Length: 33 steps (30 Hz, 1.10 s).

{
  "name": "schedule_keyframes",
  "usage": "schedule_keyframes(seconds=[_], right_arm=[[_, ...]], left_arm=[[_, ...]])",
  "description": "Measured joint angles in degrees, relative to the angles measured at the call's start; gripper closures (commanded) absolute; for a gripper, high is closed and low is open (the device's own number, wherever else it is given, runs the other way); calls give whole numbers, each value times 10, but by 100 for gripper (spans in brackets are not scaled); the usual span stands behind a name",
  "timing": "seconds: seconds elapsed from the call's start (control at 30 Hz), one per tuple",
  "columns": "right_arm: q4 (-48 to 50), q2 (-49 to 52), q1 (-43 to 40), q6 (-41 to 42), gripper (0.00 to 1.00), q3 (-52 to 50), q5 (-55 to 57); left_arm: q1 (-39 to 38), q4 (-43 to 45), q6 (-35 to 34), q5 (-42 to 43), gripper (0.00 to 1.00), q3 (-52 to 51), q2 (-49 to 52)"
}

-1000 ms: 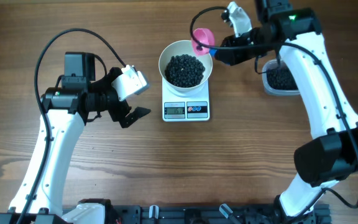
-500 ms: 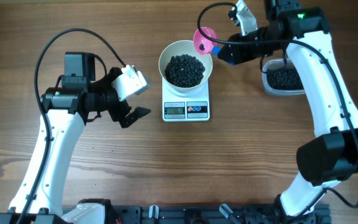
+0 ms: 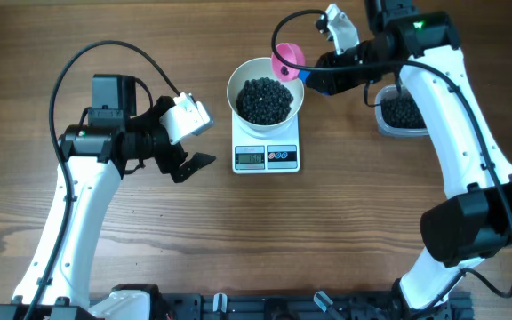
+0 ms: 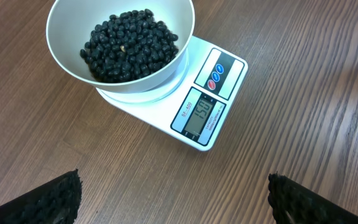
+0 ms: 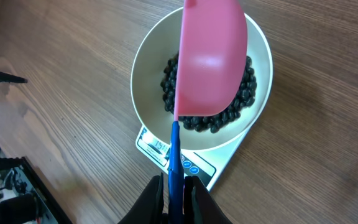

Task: Scoop item into bowl and weigh 150g on scale
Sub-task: 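Move the scoop right and dip it into the bean tub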

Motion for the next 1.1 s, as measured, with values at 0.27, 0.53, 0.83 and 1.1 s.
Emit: schedule_keyframes(seconds=[0.27, 0.53, 0.83, 1.1], right_arm=[[-27, -10, -59, 0, 96, 0, -17], [-126, -124, -252, -23, 96, 1, 4], [-159, -136, -300, -34, 96, -32, 193], [-99, -133, -214, -1, 96, -130, 323]], left_arm=[[0, 0, 0, 0, 0, 0, 0], [0, 0, 0, 0, 0, 0, 0], [0, 0, 0, 0, 0, 0, 0], [0, 0, 0, 0, 0, 0, 0]])
